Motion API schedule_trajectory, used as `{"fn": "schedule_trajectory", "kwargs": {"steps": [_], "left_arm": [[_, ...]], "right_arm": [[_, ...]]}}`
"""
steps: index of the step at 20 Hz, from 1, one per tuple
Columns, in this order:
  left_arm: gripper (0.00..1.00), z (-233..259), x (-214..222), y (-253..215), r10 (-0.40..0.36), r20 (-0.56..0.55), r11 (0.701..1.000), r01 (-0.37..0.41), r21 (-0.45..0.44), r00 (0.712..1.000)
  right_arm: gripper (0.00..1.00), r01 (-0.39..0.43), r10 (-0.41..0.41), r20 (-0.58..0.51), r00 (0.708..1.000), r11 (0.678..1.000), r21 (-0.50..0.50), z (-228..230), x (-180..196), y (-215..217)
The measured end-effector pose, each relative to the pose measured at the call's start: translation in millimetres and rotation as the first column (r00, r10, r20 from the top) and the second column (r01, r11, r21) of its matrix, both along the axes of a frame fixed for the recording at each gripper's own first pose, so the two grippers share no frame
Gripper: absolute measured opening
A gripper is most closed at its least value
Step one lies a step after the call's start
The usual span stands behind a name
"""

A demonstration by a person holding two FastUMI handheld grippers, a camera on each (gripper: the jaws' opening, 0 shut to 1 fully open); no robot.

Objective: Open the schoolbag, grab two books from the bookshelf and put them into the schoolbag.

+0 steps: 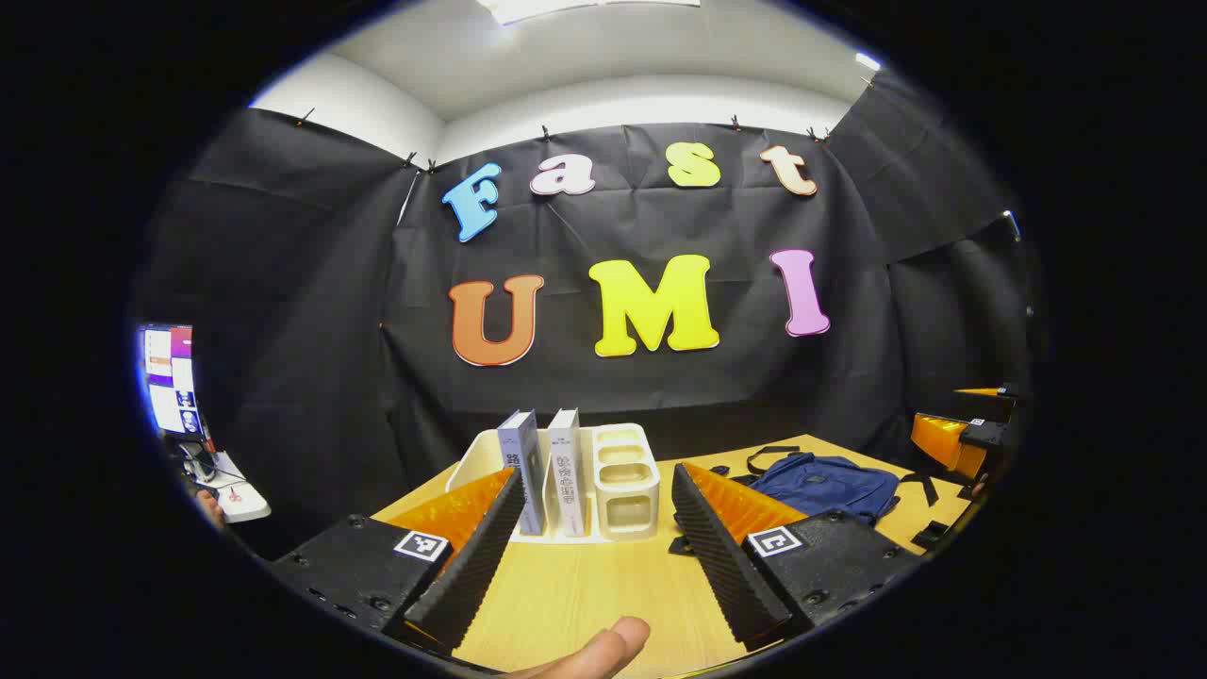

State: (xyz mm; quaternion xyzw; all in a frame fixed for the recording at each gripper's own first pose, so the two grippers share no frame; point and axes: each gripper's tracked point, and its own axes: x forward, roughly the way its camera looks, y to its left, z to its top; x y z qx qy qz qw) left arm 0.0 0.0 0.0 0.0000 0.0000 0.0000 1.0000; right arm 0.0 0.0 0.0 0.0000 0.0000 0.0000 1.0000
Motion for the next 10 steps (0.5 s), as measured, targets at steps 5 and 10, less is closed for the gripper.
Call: {"fn": "schedule_trajectory", "kwargs": {"steps": [5, 10], "left_arm": [[0.99, 9.2, -6.1, 18.2, -0.012, 0.034, 1.000, 0.012, -0.024, 0.999], [0.99, 2.5, -5.1, 40.0, 0.007, 0.017, 0.999, -0.006, -0.031, 1.000]], "right_arm": [[0.94, 0.008, -0.007, -0.043, 0.999, 1.000, 0.016, -5.1, -2.9, 19.8], [0.95, 0.012, -0.013, -0.031, 0.999, 1.000, -0.016, 7.8, -13.9, 27.9]]}}
